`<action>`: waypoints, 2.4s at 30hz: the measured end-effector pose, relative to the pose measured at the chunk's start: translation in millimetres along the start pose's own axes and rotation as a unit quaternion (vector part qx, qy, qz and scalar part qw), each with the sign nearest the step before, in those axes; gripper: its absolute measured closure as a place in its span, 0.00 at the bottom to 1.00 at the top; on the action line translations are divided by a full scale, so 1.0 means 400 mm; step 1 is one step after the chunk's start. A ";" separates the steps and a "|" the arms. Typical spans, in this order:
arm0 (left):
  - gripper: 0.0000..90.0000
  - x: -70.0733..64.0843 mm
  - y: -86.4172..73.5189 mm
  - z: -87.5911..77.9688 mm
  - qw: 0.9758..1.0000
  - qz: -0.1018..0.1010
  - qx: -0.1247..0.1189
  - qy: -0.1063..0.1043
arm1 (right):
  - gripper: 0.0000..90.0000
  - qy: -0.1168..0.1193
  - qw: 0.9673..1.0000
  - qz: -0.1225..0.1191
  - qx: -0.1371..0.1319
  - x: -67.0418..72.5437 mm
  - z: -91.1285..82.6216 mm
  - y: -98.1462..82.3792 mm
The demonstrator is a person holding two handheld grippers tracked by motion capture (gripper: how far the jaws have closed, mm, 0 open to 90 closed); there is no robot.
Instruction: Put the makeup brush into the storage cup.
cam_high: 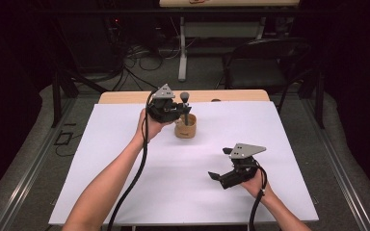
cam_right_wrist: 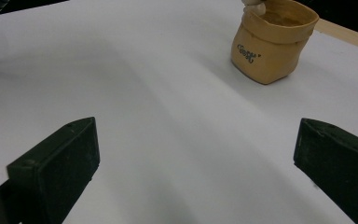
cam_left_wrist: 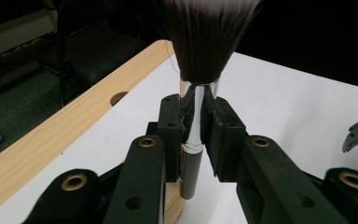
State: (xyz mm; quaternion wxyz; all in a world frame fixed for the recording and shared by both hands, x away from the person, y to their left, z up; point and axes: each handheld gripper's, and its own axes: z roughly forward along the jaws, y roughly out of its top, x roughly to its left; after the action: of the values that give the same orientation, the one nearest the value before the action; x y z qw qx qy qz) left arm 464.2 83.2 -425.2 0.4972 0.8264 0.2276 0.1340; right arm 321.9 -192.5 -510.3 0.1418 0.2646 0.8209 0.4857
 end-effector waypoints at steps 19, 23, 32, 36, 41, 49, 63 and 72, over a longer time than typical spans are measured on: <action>0.85 0.029 -0.013 0.042 1.000 -0.009 0.004 0.030 | 0.00 0.003 1.000 0.000 0.002 -0.001 0.001 -0.001; 0.85 0.035 -0.019 0.054 0.999 -0.012 0.007 0.034 | 0.00 0.004 1.000 -0.002 0.003 0.000 0.001 -0.001; 0.85 0.044 -0.032 0.072 0.999 -0.018 0.018 0.041 | 0.00 0.005 1.000 -0.002 0.001 -0.001 -0.001 -0.001; 0.85 0.045 -0.033 0.076 0.999 -0.017 0.020 0.041 | 0.00 0.005 1.000 -0.004 0.002 -0.001 0.000 -0.002; 0.85 0.046 -0.036 0.081 0.999 -0.019 0.026 0.041 | 0.00 0.007 1.000 0.000 0.004 0.000 0.001 -0.002; 0.85 0.049 -0.040 0.084 0.998 -0.023 0.030 0.042 | 0.00 0.007 1.000 0.000 0.002 0.000 0.002 -0.002; 0.01 0.028 -0.057 0.054 0.998 0.004 0.040 0.056 | 0.00 0.006 1.000 -0.003 -0.004 -0.001 -0.003 -0.002; 0.00 -0.015 -0.075 -0.017 0.998 0.035 0.022 0.049 | 0.00 0.003 1.000 -0.001 -0.008 -0.005 -0.009 0.001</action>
State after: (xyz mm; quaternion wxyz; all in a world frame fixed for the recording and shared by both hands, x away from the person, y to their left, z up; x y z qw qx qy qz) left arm 448.9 97.3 -448.6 0.4620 0.8373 0.2253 0.1865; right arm 321.8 -196.0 -508.1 0.1417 0.2610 0.8178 0.4930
